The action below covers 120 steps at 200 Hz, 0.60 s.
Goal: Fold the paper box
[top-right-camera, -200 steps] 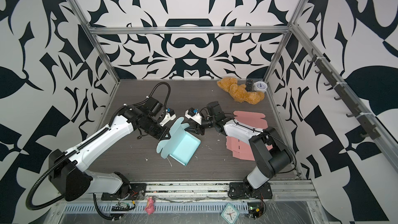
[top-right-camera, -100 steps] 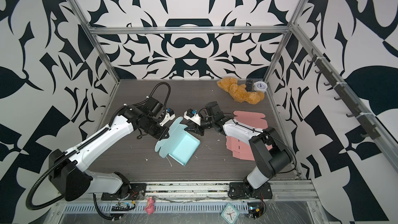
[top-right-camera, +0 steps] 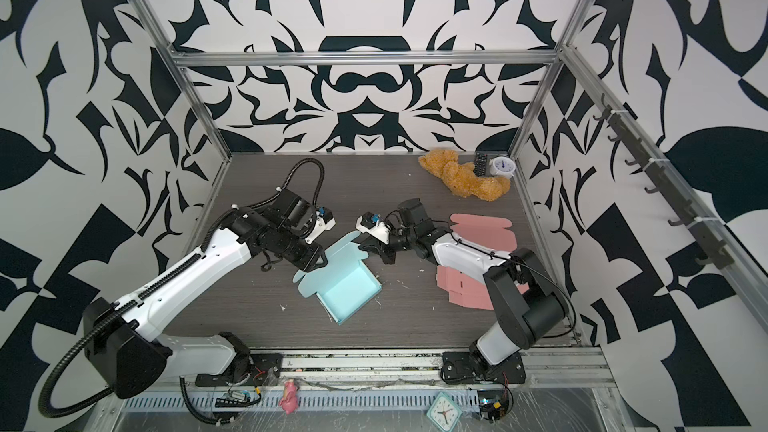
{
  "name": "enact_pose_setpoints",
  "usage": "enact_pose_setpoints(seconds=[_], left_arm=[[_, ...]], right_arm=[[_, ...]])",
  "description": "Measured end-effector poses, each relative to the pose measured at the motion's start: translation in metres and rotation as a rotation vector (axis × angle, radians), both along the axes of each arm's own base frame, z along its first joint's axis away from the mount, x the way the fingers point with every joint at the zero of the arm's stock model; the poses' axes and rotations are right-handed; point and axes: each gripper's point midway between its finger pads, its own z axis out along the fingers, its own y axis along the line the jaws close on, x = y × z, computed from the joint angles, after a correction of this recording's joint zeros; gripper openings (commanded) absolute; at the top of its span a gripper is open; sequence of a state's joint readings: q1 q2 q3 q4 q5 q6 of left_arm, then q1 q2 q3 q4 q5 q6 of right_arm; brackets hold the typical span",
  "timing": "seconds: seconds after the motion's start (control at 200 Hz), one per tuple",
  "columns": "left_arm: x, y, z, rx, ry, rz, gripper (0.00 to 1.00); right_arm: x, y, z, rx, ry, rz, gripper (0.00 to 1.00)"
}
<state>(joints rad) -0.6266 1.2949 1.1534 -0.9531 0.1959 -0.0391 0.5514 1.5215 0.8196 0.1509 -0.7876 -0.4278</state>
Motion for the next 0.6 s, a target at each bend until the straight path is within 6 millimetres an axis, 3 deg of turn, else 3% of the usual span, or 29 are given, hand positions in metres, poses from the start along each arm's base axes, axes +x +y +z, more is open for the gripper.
enact_pose_setpoints(seconds=[0.205,0.6], left_arm=[[-0.006,0.009,-0.001,-0.037,-0.041,0.066,0.76],[-0.005,0.02,-0.02,-0.117,-0.113,0.225,0.89]], right_arm=[[0.003,-0.012,0.0,-0.011,-0.025,-0.108,0.0],[0.009,-0.035,-0.011,-0.015,0.018,-0.31,0.01]])
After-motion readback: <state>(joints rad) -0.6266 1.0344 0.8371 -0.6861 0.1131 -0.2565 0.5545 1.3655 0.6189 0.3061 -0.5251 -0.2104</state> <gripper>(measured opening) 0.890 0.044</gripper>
